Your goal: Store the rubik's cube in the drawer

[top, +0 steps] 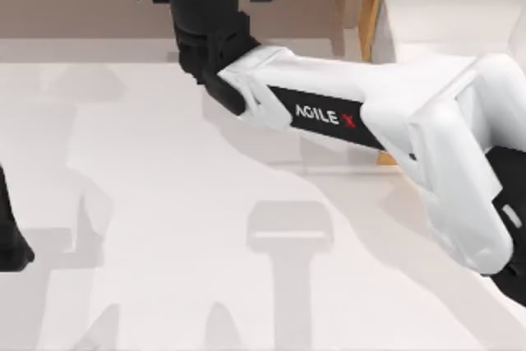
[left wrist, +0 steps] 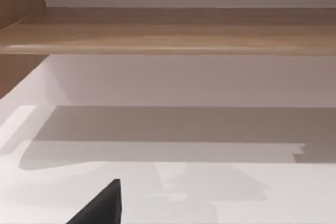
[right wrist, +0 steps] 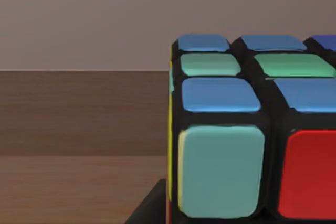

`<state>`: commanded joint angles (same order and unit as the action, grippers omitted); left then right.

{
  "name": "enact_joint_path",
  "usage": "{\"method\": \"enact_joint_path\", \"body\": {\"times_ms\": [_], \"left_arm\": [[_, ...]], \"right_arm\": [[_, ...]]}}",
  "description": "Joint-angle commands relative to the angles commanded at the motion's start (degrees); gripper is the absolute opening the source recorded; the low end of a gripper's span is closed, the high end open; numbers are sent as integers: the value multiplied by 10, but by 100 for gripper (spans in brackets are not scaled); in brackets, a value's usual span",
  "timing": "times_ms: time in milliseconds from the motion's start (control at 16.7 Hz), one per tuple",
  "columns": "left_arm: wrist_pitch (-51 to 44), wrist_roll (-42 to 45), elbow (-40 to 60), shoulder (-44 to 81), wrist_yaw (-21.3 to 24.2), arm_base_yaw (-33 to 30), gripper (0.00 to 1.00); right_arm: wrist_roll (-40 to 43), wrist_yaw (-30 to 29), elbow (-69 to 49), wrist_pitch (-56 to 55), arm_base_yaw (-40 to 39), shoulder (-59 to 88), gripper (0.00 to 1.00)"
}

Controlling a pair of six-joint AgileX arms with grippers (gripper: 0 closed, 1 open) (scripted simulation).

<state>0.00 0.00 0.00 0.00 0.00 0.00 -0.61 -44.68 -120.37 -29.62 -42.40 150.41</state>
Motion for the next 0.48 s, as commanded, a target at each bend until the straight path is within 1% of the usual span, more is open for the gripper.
{"method": "enact_joint_path", "body": {"times_ms": [180, 240, 480], "left_arm": [[0, 0, 0, 0, 0, 0, 100], [0, 0, 0, 0, 0, 0, 100], [0, 0, 0, 0, 0, 0, 100]], "right_arm": [[0, 0, 0, 0, 0, 0, 2], [0, 0, 0, 0, 0, 0, 0], [0, 0, 0, 0, 0, 0, 0]]}}
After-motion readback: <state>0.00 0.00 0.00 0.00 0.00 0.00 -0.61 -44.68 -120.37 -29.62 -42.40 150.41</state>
